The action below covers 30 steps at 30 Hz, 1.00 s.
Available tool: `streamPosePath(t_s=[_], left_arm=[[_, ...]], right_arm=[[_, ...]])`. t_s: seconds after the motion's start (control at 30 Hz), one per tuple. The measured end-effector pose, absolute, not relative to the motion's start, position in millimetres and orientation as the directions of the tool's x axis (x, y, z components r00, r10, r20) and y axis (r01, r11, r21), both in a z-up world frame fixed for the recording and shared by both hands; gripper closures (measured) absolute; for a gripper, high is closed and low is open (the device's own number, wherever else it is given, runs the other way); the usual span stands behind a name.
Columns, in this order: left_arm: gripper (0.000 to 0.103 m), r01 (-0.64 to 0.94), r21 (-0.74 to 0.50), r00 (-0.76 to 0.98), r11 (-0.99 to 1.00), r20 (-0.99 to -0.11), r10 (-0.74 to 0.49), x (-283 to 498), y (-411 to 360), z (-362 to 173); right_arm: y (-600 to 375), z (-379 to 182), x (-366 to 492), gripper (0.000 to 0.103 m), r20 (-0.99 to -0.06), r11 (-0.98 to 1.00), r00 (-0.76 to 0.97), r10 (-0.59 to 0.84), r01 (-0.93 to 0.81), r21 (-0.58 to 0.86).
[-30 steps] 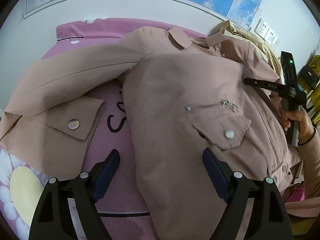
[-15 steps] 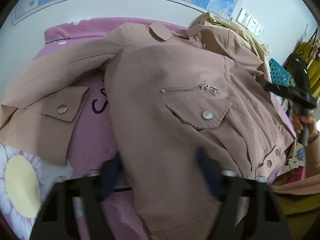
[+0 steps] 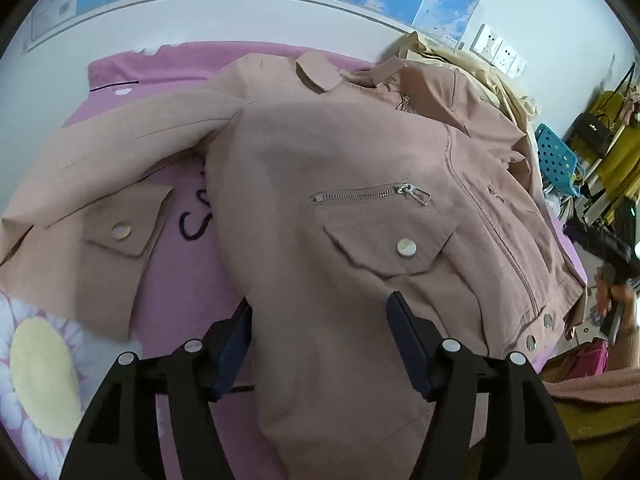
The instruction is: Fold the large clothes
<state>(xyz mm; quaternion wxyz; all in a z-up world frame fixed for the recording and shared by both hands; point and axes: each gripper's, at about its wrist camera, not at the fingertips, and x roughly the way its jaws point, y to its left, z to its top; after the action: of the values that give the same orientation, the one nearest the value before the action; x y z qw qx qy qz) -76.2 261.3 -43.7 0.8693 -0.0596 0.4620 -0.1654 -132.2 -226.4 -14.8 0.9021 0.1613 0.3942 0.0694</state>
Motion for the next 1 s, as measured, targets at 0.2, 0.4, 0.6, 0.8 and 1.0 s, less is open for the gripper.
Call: streamPosePath(t_s=[0.2, 0.4, 0.6, 0.8, 1.0], left_arm=[[0.032, 0.239, -0.220, 0.486, 0.946, -0.816, -0.313, -60, 252, -50], [0.029, 0.242, -0.162, 0.484, 0.957, -0.834, -0.264, -56, 243, -52], [0.029, 0.218, -0.171, 0.479, 0.961, -0.839, -0.258, -55, 245, -51], [0.030, 0.196, -0.132, 0.481, 0.972, -0.851, -0.213, -61, 243, -48], [0.030, 0.164, -0.107, 0.497, 0.981, -0.850, -0.175, -67, 247, -45]], right_arm=[[-201, -43, -171, 0.011, -0.679, 0.936, 0.685, 0.263, -0.010, 0.352], [-190, -49, -184, 0.019, -0.645, 0.936, 0.720, 0.257, -0.018, 0.352], [-194, -48, -192, 0.017, -0.612, 0.925, 0.742, 0.274, -0.030, 0.378], [-195, -49, -203, 0.016, -0.600, 0.924, 0.748, 0.284, -0.047, 0.380], [-196, -48, -208, 0.016, -0.589, 0.921, 0.751, 0.298, -0.065, 0.383]])
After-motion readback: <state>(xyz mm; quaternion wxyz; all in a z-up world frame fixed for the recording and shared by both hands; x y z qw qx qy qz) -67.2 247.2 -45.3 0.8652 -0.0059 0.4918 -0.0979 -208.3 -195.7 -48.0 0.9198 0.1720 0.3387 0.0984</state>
